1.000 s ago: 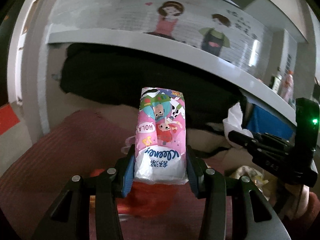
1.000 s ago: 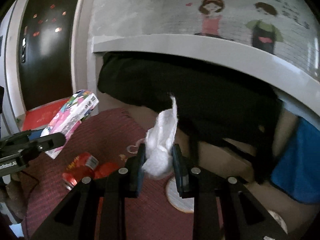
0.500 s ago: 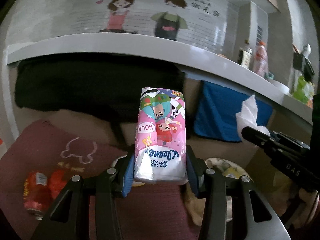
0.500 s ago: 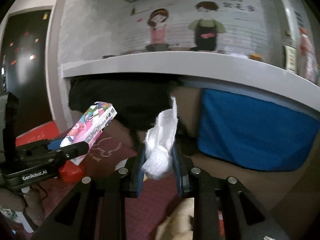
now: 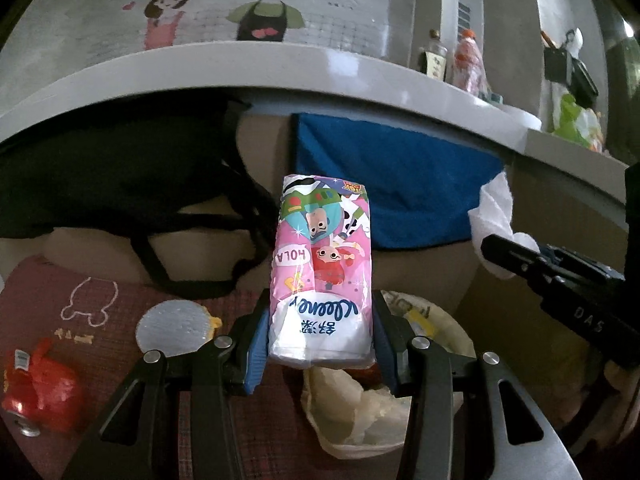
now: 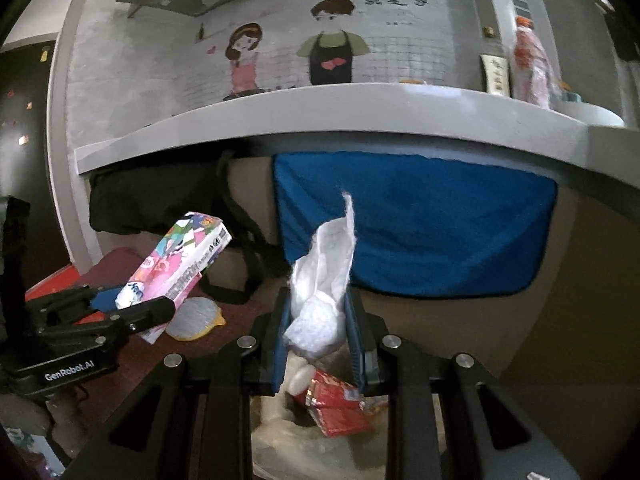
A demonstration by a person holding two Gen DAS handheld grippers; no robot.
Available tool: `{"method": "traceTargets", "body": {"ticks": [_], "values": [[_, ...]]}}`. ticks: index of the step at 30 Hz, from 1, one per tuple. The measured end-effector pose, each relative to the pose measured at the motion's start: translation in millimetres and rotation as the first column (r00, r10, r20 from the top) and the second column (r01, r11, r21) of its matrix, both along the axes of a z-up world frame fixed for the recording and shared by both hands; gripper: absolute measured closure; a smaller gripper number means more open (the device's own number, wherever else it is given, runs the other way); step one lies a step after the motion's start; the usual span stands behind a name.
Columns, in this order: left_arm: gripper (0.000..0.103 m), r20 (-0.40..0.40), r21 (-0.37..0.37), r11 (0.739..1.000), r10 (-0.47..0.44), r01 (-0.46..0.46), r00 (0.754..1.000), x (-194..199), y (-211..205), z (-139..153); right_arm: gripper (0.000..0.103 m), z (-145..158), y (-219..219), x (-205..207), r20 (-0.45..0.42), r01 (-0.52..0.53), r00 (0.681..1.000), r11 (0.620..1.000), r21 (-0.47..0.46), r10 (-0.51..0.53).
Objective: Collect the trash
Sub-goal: 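Carry the tissue pack and white tissue with both tools over the wastebasket, then open both tools to drop the tissue pack and tissue into the wastebasket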
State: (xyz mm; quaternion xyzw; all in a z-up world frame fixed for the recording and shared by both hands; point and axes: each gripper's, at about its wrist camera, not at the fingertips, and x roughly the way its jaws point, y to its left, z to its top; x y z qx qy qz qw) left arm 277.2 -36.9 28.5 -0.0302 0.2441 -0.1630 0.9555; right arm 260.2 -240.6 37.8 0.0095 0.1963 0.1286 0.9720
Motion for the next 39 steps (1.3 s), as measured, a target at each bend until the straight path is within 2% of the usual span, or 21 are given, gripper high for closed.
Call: {"method": "traceTargets", "body": {"ticks": [10,23,28,31,34,35,36,37,39], "values": [[0.057,-0.019,-0.005,1.000,-0.022,0.022,1.000,10,-21,-10,0.080,-13,-22,-1,-0.015,0.028,0.999,0.999,0.016,-0.028],[0.057,-0.113,-0.017,0.998,-0.061,0.060,0.992,45,-43,-36,0.080,-48,-43,23,-0.102,0.058,0.993,0.997,0.042,-0.054],[0.057,-0.171,-0.035,0.994,-0.109,0.104,0.979,61,-51,-49,0.080,-65,-50,38,-0.149,0.065,0.987,0.996,0.068,-0.054],[0.055,-0.216,-0.104,0.982,-0.177,0.158,0.960,74,-50,-60,0.079,-79,-55,47,-0.186,0.079,0.981,0.993,0.088,-0.061],[0.049,-0.260,-0.164,0.971,-0.215,0.176,0.941,84,-46,-68,0.072,-93,-59,53,-0.212,0.073,0.976,0.991,0.113,-0.048],[0.047,-0.266,-0.183,0.966,-0.225,0.180,0.937,86,-43,-69,0.067,-96,-59,54,-0.221,0.069,0.974,0.991,0.115,-0.042],[0.045,-0.267,-0.201,0.961,-0.239,0.189,0.933,86,-42,-69,0.053,-102,-58,56,-0.237,0.062,0.971,0.991,0.115,-0.033],[0.044,-0.267,-0.218,0.957,-0.250,0.194,0.931,87,-40,-68,0.047,-106,-58,57,-0.244,0.065,0.969,0.992,0.111,-0.036],[0.042,-0.260,-0.237,0.952,-0.255,0.195,0.931,87,-34,-65,0.047,-112,-55,55,-0.247,0.070,0.968,0.993,0.096,-0.044]]}}
